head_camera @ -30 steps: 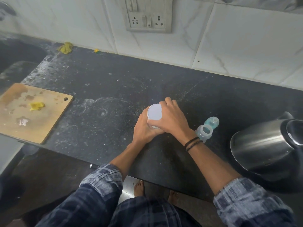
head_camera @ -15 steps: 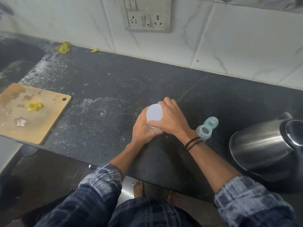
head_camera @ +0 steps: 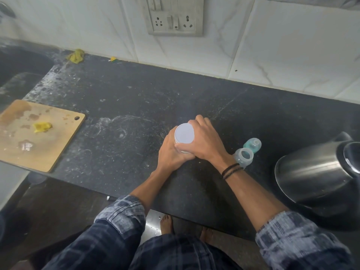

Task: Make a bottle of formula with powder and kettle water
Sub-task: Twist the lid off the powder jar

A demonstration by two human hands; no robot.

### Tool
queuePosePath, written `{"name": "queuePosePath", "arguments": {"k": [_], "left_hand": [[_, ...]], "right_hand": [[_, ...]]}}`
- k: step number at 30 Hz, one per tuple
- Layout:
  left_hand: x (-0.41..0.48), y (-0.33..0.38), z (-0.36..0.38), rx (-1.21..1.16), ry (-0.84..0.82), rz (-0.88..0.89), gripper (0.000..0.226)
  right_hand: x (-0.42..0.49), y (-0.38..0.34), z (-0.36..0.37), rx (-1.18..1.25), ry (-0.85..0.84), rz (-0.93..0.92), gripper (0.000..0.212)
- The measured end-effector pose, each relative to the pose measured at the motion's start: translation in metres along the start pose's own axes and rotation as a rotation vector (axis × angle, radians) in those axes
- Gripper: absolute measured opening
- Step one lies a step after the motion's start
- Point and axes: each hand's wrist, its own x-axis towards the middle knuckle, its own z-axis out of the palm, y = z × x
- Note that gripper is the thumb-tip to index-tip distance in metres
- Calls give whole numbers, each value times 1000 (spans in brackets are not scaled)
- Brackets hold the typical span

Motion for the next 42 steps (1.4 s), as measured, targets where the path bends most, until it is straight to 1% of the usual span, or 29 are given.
{"name": "queuePosePath", "arguments": {"k": [6,15,21,26,31,33,36,37,38,40,42], "left_hand": [[1,-1,0,6,3,0,98],[1,2,0,-12,2,1,96],[0,3,1,-14,-13,-28,98],[0,5,-1,-22,-12,-30,96],[-1,5,-1,-31,-24,-36,97],[-1,5,-2,-45,-27,-31,97],[-2,4,-2,-57,-31,-6,97],[-2,4,-2,-54,-32,-4,97],[-2,4,-2,-53,-35,-7,98],[-2,4,-2,-50,-39,-15,100],[-1,3,-2,-47,-32,-18,99]], "right_hand": [[2,3,-1,-2,-19,-29,74],[4,7,0,4,-3,-50,71],[6,10,-2,29,-54,-64,74],[10,11,-8,58,-133,-81,69],[12,9,-14,44,-205,-85,70],[11,6,-20,-13,-247,-85,75],[7,-3,-23,-114,-280,-41,102],[5,-7,-22,-128,-265,-14,105],[3,-12,-19,-136,-237,8,102],[1,-17,-15,-139,-187,32,87],[4,-17,-16,-124,-186,26,77]]}}
